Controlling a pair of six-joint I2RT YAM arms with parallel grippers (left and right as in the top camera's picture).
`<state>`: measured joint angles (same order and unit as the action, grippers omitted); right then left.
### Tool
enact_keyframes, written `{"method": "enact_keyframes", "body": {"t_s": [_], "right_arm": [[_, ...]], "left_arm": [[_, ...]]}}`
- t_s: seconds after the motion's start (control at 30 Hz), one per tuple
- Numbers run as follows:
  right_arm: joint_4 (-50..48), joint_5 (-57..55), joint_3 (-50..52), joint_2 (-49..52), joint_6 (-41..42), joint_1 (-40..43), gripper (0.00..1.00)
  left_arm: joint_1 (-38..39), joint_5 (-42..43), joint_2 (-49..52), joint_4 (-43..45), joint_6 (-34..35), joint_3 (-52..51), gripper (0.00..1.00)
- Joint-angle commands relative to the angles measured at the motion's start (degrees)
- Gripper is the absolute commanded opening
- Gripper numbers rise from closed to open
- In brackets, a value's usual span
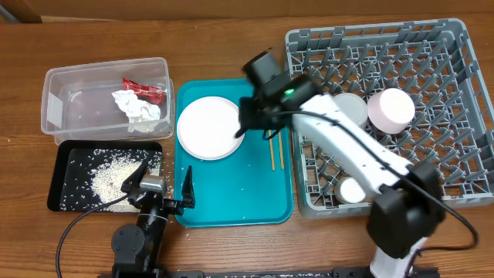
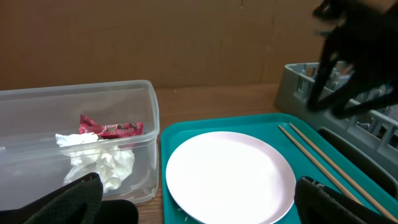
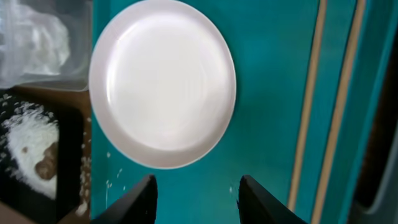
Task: Sort waste into correct bins and load items into the dishwasher
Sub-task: 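Reach the right gripper to the white plate's edge on the teal tray, then grasp the white plate edge and lift it toward the rack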
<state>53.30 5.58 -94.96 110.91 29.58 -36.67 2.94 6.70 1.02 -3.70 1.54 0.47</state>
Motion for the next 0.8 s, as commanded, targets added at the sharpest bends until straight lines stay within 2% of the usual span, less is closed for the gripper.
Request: {"method": "enact_keyframes", "body": {"t_s": [0.0,0.17,0.33,0.57,0.6,0.67,0.7,0.77], "right_arm": [[-2.7,-6.0,0.8,5.6,6.5,-0.1,0.47],[-6.1,-4.4,0.8,11.2,9.5,1.2,0.47],[-6.9,-1.1,0.8,13.3,10.0,1.4,0.38],[-6.9,0.1,0.8,14.4,11.4,0.0,0.37],[-7.0,0.1,0.8,14.4,11.4,0.0,0.34],[-7.0,0.1,0.7,14.4,11.4,0.4,0.17],[-6.9,0.1,0.7,14.4,11.4,0.5,0.13],[-6.5,0.0,0.7,14.4,11.3,0.5,0.13]], "left_arm": [[-0.3,0.4,-0.4,-0.1,0.8,-0.2,1.00],[-0.3,0.4,-0.4,-0.1,0.8,-0.2,1.00],[-0.3,0.4,-0.4,-0.1,0.8,-0.2,1.00],[-0.3,0.4,-0.4,-0.1,0.8,-0.2,1.00],[-0.3,0.4,-0.4,-0.1,0.8,-0.2,1.00],[-0.3,0.4,-0.4,-0.1,0.8,-0.2,1.00],[-0.3,0.4,-0.4,-0.1,0.8,-0.2,1.00],[-0.3,0.4,-0.4,-0.1,0.8,-0.2,1.00]]}}
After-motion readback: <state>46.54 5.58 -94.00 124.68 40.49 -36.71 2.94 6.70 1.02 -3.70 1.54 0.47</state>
